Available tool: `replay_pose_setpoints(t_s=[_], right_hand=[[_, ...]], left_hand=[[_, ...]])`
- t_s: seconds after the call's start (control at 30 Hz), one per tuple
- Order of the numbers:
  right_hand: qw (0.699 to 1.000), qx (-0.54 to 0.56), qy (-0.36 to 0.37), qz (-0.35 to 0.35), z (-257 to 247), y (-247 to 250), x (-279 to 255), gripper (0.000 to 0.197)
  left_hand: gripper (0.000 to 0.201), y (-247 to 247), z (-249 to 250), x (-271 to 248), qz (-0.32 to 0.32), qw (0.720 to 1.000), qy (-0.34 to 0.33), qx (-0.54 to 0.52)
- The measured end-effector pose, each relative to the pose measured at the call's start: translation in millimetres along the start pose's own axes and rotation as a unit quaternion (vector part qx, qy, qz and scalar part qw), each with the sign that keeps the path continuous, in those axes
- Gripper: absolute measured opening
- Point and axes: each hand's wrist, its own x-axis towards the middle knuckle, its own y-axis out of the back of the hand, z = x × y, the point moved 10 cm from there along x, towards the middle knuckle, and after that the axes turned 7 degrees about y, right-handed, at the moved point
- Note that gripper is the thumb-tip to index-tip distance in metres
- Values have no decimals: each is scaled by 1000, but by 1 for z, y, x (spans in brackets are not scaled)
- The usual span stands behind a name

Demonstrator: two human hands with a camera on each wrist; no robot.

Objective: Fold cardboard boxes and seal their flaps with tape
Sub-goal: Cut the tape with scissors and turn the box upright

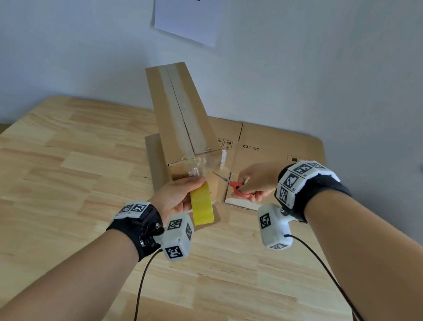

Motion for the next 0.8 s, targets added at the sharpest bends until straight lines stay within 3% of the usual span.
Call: replay_pose_setpoints(t_s=[0.17,0.37,0.67,0.8], right_hand=[[996,-89,-10,-22,0,6,10,69],[986,-155,65,9,-26,19,13,49],[978,-181,90,50,-34,31,30,54],[978,-176,94,62,-33,29,35,56]], left_hand=[[19,1,0,3,-3,1000,-2,-21],[14,-2,0,6,-11,1000,0,-25],[5,-2,3,6,-5,999,0,-38],[12,-2,1,7,-7,1000,15,-26]])
